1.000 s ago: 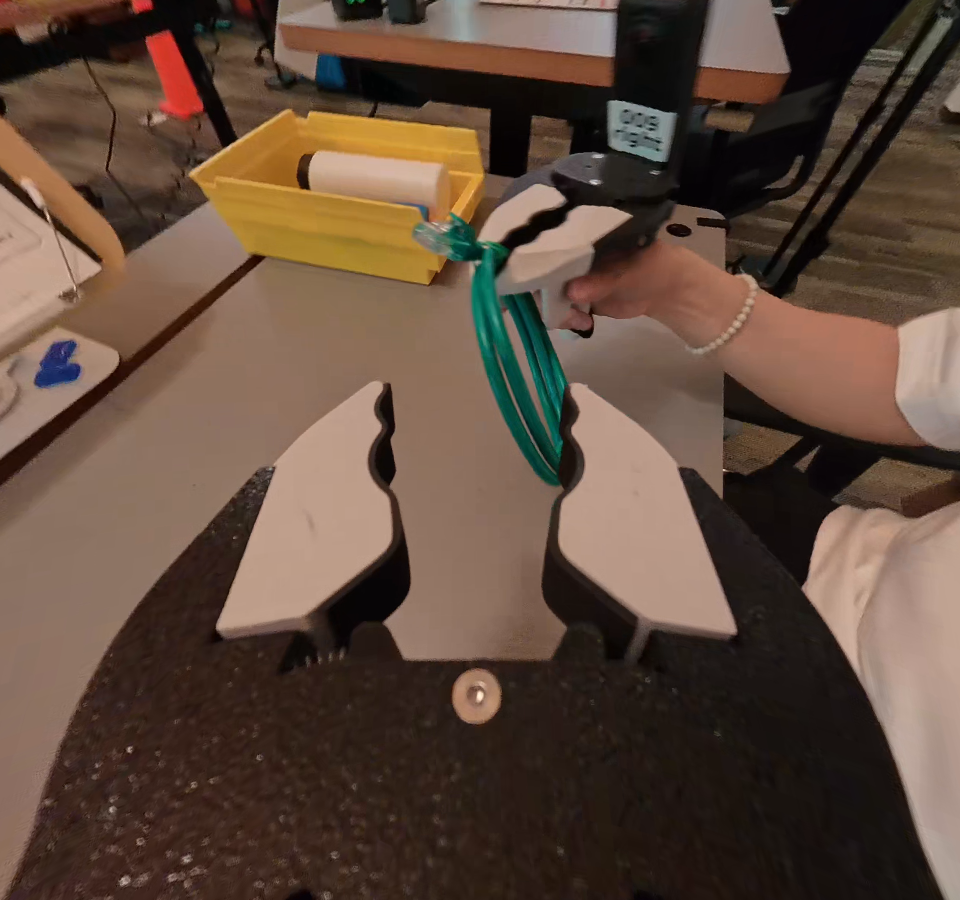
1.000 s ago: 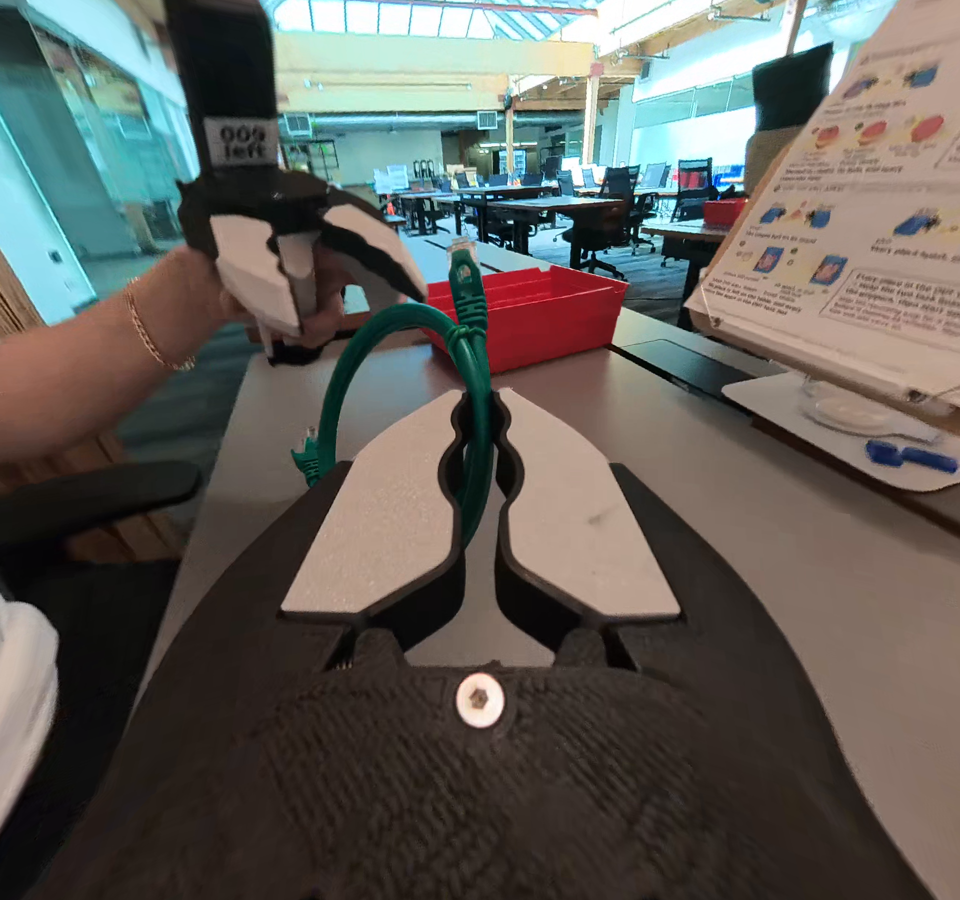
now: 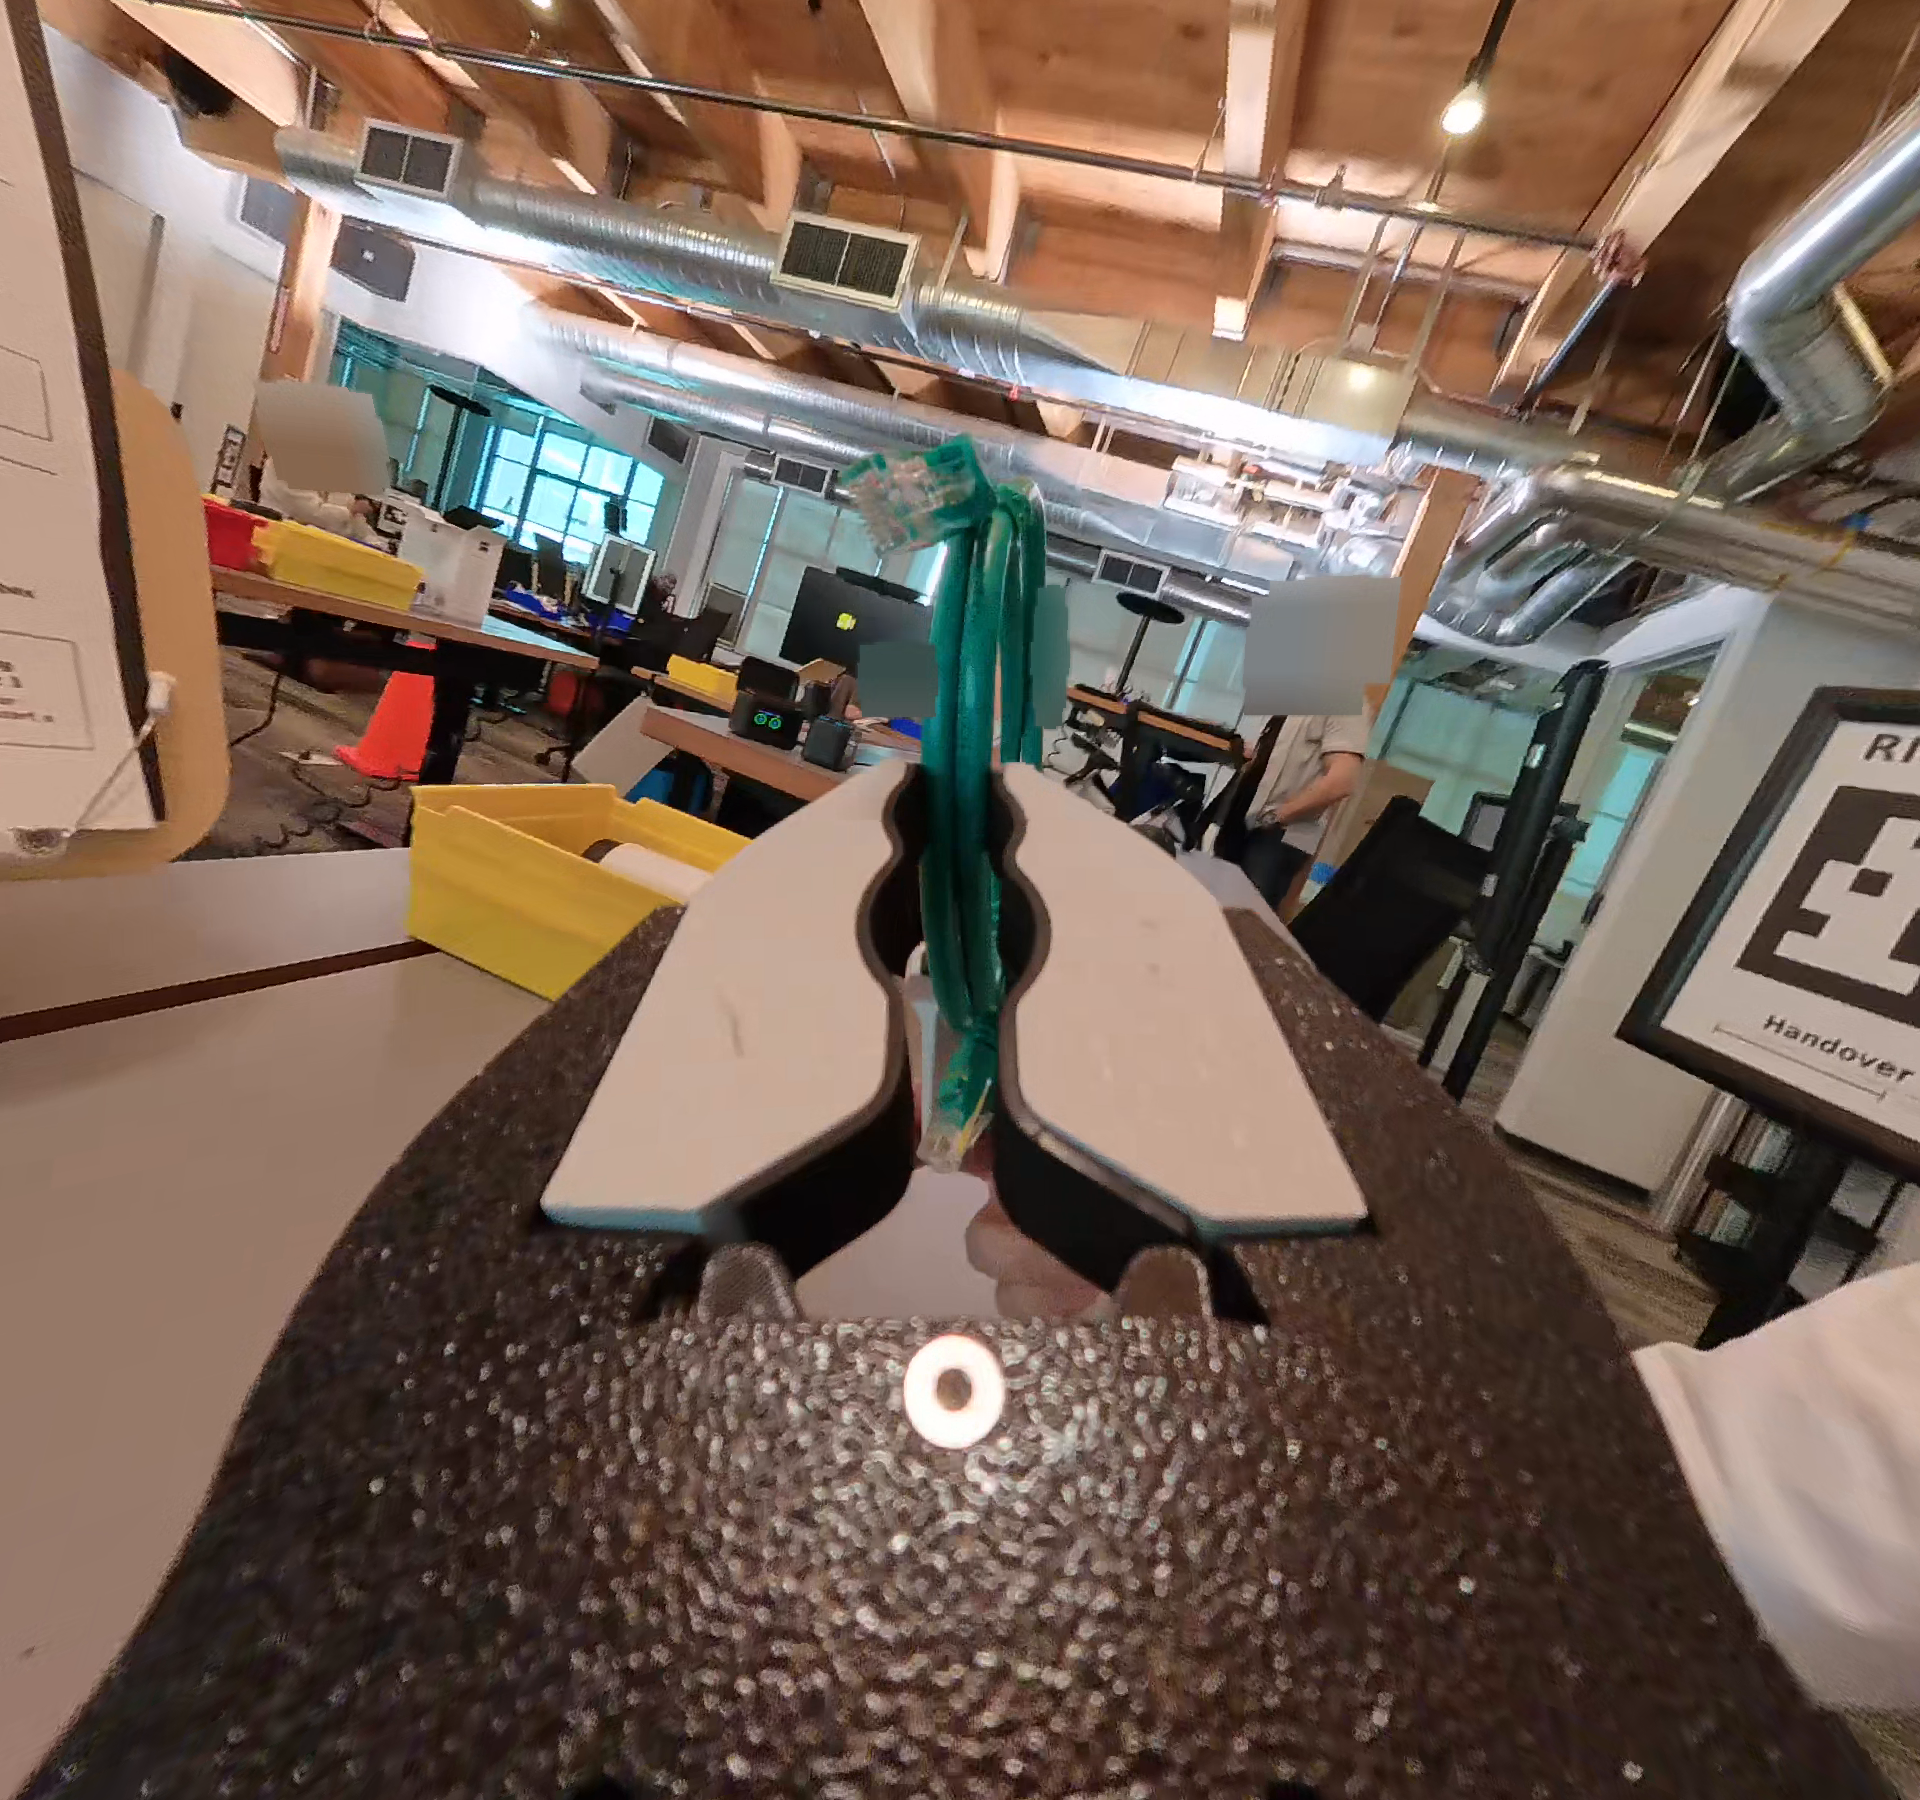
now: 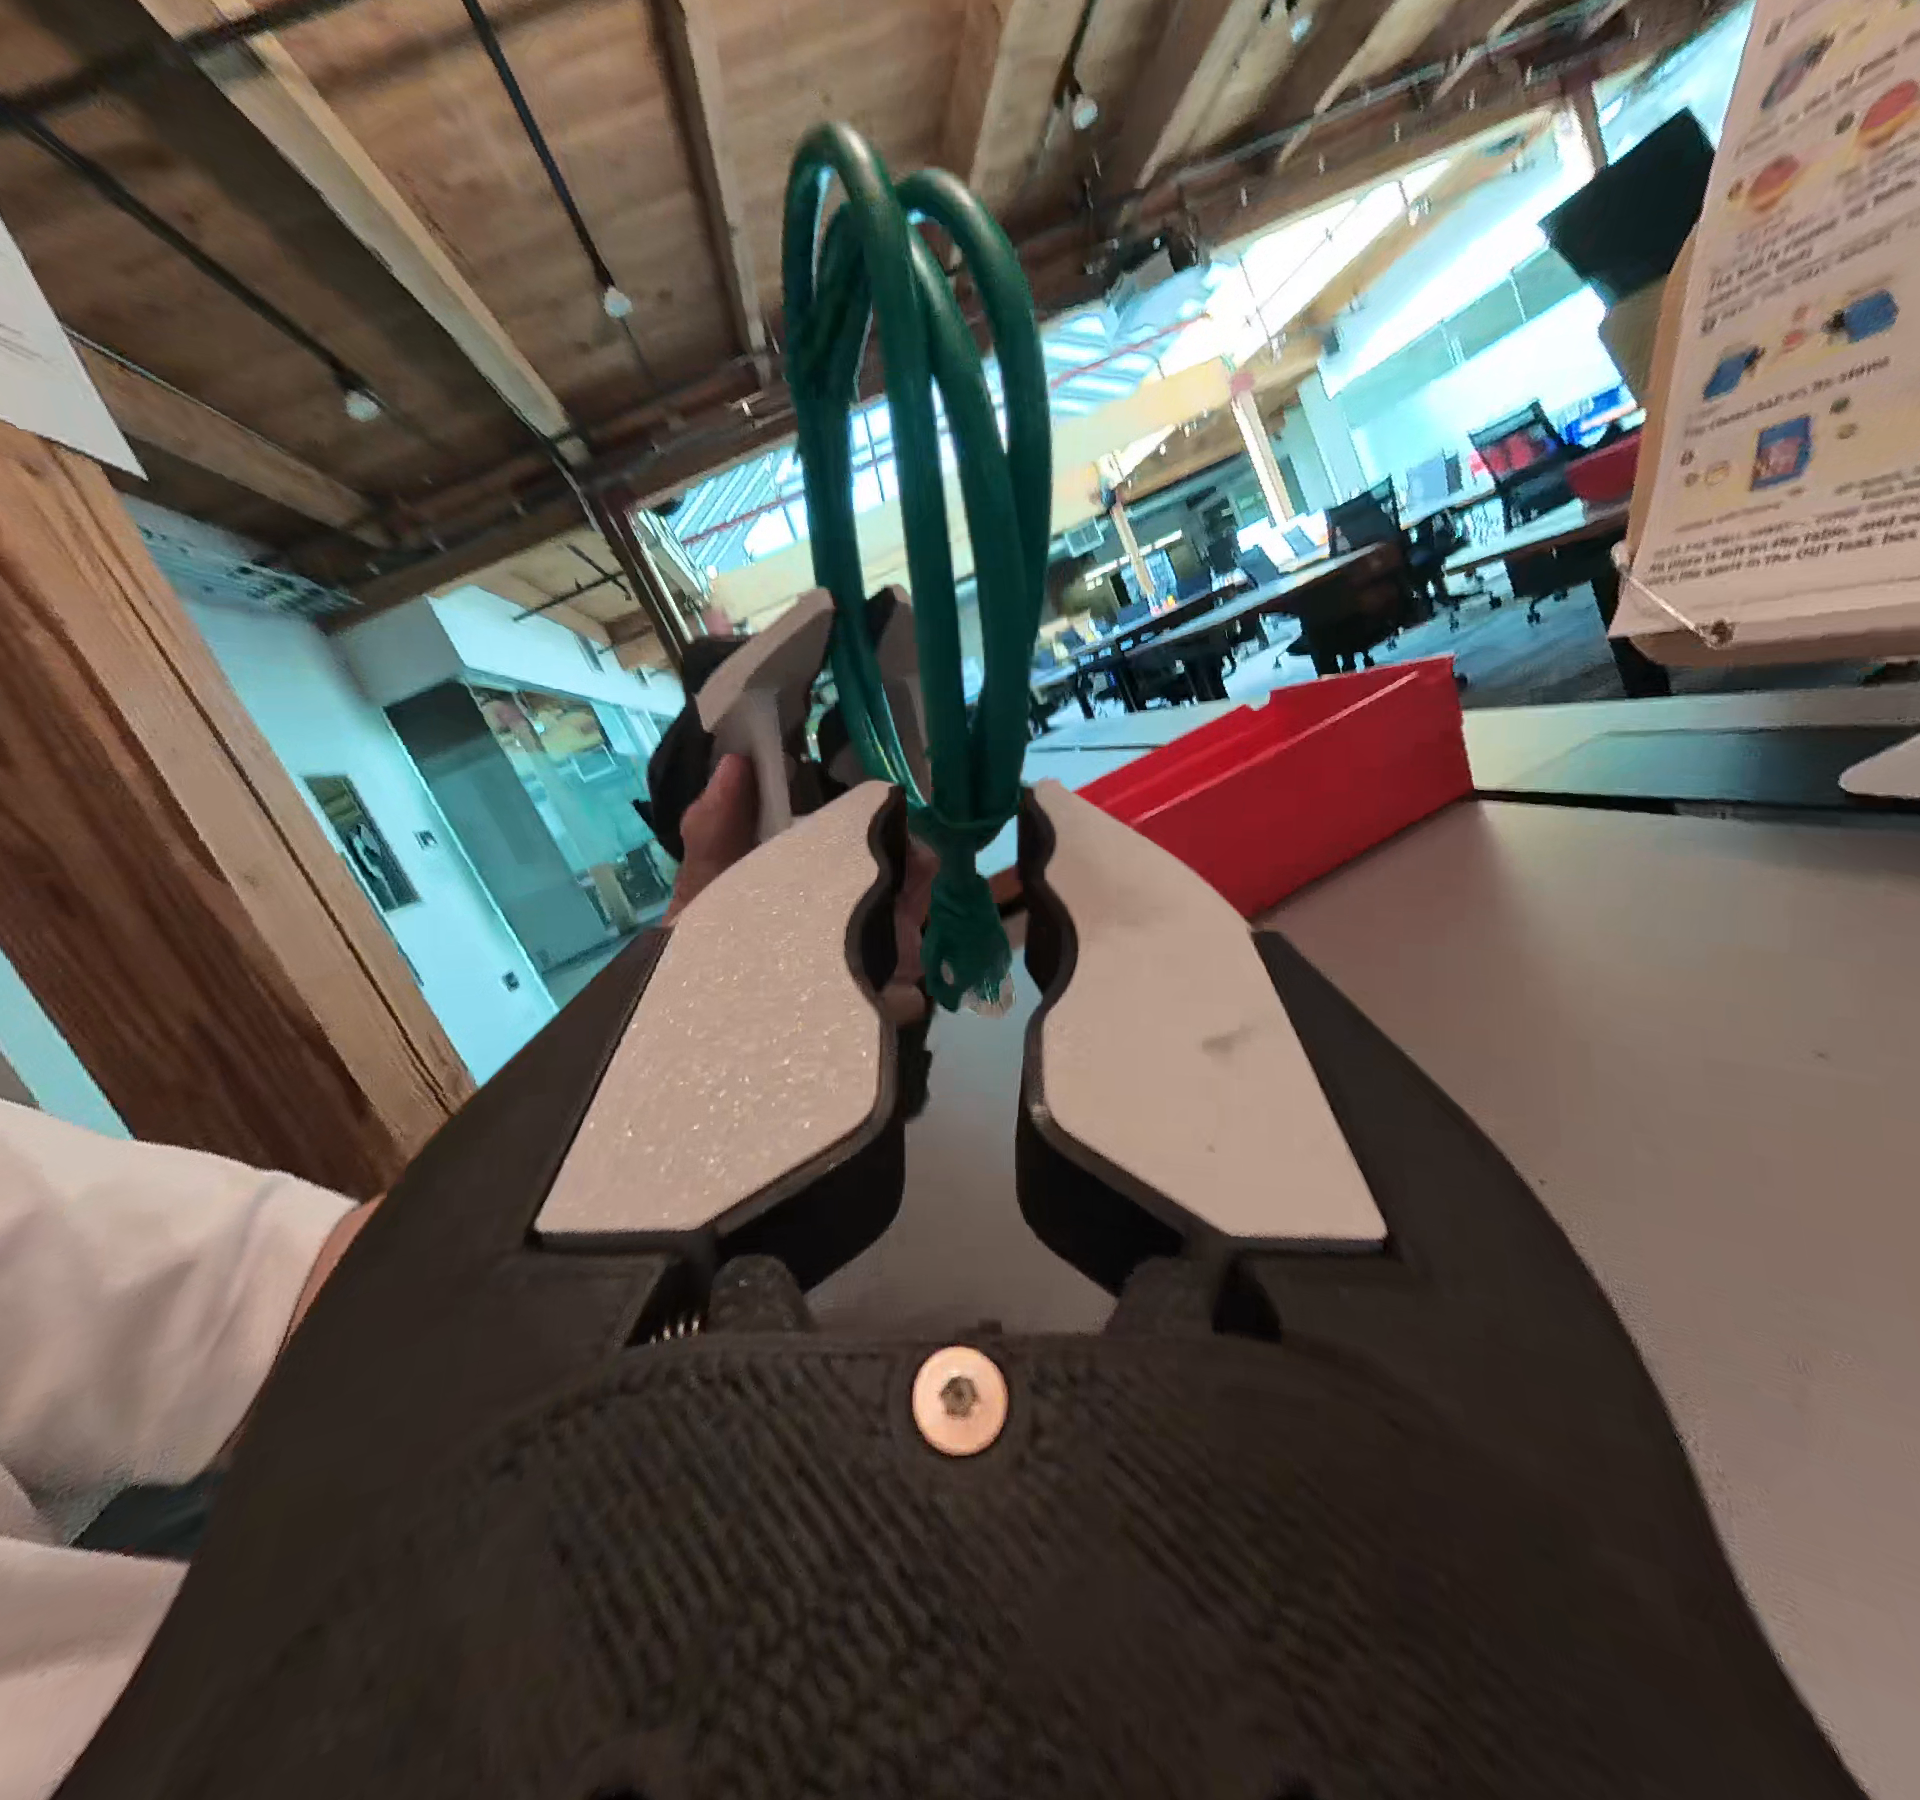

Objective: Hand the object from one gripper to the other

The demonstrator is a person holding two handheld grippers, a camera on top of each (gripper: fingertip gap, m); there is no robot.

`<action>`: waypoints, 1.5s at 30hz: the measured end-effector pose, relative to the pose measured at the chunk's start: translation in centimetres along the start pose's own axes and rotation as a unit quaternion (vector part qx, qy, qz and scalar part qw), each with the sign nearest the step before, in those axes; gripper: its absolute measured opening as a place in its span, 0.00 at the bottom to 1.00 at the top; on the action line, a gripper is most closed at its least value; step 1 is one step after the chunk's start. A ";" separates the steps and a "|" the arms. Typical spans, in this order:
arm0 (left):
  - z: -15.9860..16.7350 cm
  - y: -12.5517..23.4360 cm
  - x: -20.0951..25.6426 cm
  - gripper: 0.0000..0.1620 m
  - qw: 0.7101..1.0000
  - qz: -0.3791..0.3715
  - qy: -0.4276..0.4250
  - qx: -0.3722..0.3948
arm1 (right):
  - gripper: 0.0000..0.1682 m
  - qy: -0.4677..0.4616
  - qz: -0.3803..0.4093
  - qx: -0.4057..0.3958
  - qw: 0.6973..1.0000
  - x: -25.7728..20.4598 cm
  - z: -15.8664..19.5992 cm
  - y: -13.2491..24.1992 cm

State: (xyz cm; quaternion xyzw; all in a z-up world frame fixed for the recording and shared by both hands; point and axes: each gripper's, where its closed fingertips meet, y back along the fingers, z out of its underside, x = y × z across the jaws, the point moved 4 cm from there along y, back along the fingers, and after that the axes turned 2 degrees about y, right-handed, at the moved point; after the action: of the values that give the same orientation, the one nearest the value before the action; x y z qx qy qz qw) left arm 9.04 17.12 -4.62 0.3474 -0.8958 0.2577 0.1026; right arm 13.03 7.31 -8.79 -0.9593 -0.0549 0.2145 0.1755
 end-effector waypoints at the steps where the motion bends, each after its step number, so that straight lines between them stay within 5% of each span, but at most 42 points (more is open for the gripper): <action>1: 0.3 0.0 0.0 0.07 1.000 0.003 0.007 0.003 | 0.11 0.003 0.005 0.010 1.000 0.0 -0.1 0.0; 7: 1.9 0.7 -0.8 0.08 0.999 -0.021 -0.006 -0.043 | 0.07 0.064 0.008 -0.034 0.997 0.2 -0.9 0.7; 9: 1.8 1.3 -1.2 0.25 0.994 -0.051 -0.069 -0.070 | 0.07 0.098 0.038 -0.064 0.992 0.7 -1.3 1.5; 13: 0.5 2.7 -1.5 0.34 0.963 -0.090 -0.197 -0.159 | 0.07 0.135 0.072 -0.131 0.979 1.5 -2.2 3.2; 17: 0.0 2.6 -0.8 0.33 0.919 -0.075 -0.278 -0.269 | 0.07 0.164 0.052 -0.216 0.961 1.3 -1.0 4.0; 24: 3.6 3.5 -0.4 0.12 0.862 0.030 -0.251 -0.439 | 0.07 0.157 0.010 -0.260 0.953 0.2 0.8 3.3; 31: 4.4 3.1 -1.2 0.08 0.927 0.030 -0.131 -0.351 | 0.08 0.140 0.023 -0.207 0.968 0.7 -0.2 3.5; 36: 3.3 3.1 -4.1 0.06 0.979 -0.050 0.006 -0.198 | 0.38 0.230 0.114 -0.164 0.952 1.9 -1.6 3.6; 39: 3.1 3.4 -5.6 0.06 0.981 -0.110 0.090 -0.134 | 0.45 0.332 0.159 -0.137 0.920 1.6 -2.6 3.3; 45: 3.1 3.2 -6.6 0.06 0.964 -0.198 0.153 -0.093 | 0.47 0.587 0.138 -0.163 0.781 -1.4 -0.3 1.0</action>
State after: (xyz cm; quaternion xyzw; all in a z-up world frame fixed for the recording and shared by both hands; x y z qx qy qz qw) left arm 11.69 21.24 -10.86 0.4631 -0.8027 0.1976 0.3197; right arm 11.98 6.05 -8.32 -0.9110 0.1571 -0.3809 -0.0170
